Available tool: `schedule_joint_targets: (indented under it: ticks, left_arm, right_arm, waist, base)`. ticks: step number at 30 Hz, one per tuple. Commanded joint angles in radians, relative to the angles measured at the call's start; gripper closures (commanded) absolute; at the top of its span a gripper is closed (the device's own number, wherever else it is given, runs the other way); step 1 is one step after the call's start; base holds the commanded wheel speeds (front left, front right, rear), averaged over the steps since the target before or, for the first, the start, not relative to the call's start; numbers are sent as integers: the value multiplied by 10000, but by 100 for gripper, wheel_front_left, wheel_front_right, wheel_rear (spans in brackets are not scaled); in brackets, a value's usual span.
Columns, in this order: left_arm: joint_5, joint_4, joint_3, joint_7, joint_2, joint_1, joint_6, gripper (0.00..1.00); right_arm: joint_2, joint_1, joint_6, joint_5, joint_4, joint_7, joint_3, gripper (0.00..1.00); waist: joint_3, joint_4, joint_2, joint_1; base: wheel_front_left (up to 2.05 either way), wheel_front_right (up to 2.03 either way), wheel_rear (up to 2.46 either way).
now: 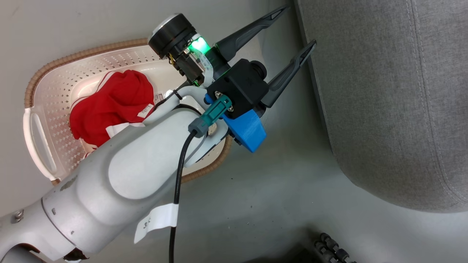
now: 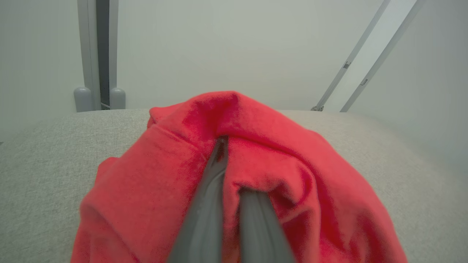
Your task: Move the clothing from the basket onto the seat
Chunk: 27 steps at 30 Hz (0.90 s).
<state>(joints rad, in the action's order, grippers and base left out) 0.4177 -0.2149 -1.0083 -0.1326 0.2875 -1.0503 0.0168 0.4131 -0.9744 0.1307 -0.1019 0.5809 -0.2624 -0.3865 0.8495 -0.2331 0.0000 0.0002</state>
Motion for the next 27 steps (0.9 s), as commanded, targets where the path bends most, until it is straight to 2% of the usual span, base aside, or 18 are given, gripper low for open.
schedule_joint_targets:
  ticks: [1, 7, 8, 9, 17, 23, 27]
  left_arm:
    - [-44, 73, 24, 29, 90, -196, -50, 0]
    - [-23, 104, -11, 43, 142, -241, -80, 0]
    - [-10, 96, -19, 36, 143, -240, -82, 0]
    - [9, 84, -22, 12, 138, -238, -83, 0]
    - [205, -217, -32, -432, -47, 53, -99, 0]
    - [426, -624, 69, -929, -295, 479, -146, 0]
    - [608, -811, 193, -1161, -382, 874, -195, 0]
  right_arm:
    - [-117, 160, 1, 47, 106, -38, -8, 100]
    - [-327, 359, 1, 46, 493, -38, -36, 100]
    - [-348, 378, 1, 37, 452, -38, -96, 62]
    - [-399, 436, 1, -1, 422, -38, -177, 0]
    - [-709, 1951, 1, -267, -341, -37, -282, 0]
    - [-1038, 3528, 1, -148, -1482, -40, -243, 0]
    - [-1189, 4015, 1, -103, -2108, -37, -101, 0]
  waist:
    - [72, 6, 0, -2]
    - [98, -15, 0, -2]
    - [77, -26, 0, -2]
    - [46, -34, 0, -2]
    - [-664, -60, 0, -2]
    - [-1744, -20, 0, -2]
    - [-2430, 49, 0, -2]
  base:
    - [0, 0, 0]
    - [0, 0, 0]
    - [0, 0, 0]
    - [0, 0, 0]
    - [0, 0, 0]
    - [0, 0, 0]
    - [0, 0, 0]
